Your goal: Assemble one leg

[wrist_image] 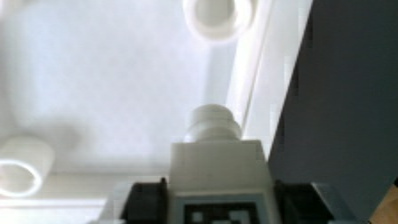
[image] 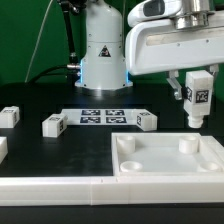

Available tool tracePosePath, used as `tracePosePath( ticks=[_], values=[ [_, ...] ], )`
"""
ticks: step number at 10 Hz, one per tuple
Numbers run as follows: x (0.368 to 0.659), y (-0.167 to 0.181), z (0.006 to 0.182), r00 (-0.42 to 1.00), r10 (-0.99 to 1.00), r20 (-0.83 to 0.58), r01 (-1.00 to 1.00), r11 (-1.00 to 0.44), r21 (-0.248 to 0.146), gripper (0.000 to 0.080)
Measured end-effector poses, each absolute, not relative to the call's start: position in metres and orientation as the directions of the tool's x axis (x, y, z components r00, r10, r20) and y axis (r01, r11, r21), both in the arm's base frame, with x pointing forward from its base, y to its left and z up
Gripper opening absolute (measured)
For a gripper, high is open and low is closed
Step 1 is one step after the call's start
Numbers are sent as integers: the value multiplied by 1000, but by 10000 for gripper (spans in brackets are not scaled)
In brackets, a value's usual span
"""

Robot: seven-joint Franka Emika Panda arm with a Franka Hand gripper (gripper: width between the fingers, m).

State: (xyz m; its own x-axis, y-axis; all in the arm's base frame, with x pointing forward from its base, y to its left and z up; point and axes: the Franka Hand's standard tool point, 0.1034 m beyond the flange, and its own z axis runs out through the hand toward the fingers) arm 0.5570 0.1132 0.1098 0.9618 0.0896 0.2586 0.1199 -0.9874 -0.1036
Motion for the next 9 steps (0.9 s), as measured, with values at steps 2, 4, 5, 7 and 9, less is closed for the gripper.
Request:
tracePosePath(
  ticks=[2,4,5,7,9],
  values=[
    [562,114,111,958,97,270,129,-986,-102,288],
    [562,114,110,958,97,269,129,-986,-102,288],
    [562,114,110,958,97,269,129,-986,-102,288],
    [562,112,103,961,96,260,126,-987,-102,288],
    [587,108,98,954,110,278,142,-985,-96,288]
  ],
)
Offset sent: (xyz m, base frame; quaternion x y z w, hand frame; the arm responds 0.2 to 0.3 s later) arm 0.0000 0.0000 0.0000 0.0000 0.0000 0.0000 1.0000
